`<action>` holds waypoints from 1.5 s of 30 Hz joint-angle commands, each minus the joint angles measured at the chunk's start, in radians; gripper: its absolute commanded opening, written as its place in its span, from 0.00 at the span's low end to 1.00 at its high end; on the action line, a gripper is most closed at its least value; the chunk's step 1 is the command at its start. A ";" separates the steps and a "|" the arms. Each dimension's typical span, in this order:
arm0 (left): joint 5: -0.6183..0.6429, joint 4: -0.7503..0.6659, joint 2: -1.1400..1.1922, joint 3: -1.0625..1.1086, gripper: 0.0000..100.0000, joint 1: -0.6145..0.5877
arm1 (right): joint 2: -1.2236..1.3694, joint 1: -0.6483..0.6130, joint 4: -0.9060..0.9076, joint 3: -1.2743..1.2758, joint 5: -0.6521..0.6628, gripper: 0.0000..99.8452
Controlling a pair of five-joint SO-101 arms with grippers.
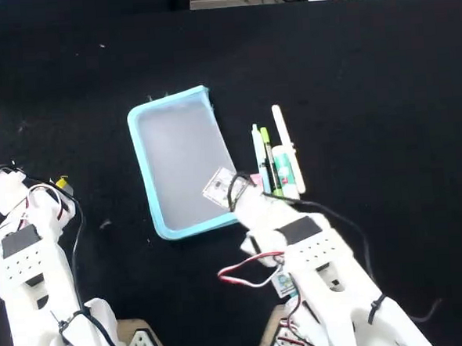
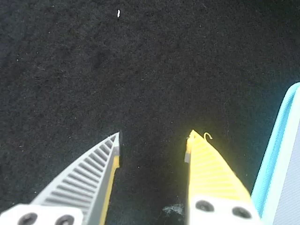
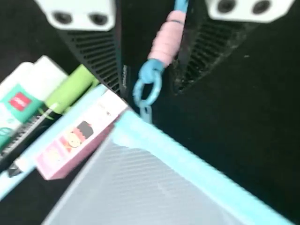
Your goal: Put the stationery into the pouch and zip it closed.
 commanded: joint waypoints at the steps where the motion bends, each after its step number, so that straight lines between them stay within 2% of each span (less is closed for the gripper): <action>1: 0.005 -0.015 -0.008 -0.015 0.23 0.001 | 0.004 0.052 -0.052 -0.004 0.026 0.15; 7: 0.006 -0.012 -0.008 -0.015 0.23 0.001 | 0.004 0.049 -0.051 0.008 0.078 0.05; 11: 0.006 -0.012 -0.008 -0.015 0.23 0.001 | 0.002 0.049 -0.031 0.007 0.075 0.05; 14: 0.006 -0.012 -0.008 -0.015 0.23 0.001 | -0.004 0.054 0.005 -0.001 0.074 0.01; 21: 0.008 -0.014 -0.008 -0.015 0.23 0.001 | 0.002 0.012 0.238 -0.148 -0.026 0.01; 26: 0.008 -0.012 -0.008 -0.015 0.23 0.001 | 0.004 0.028 0.199 -0.110 -0.083 0.03; 30: 0.008 -0.011 -0.008 -0.015 0.23 0.001 | 0.004 0.057 0.150 -0.067 -0.089 0.13; 39: 0.009 -0.009 -0.008 -0.015 0.23 0.001 | 0.005 0.055 0.068 -0.024 -0.064 0.11; 45: 0.009 -0.009 -0.008 -0.015 0.23 0.001 | 0.005 0.055 0.075 -0.015 -0.032 0.11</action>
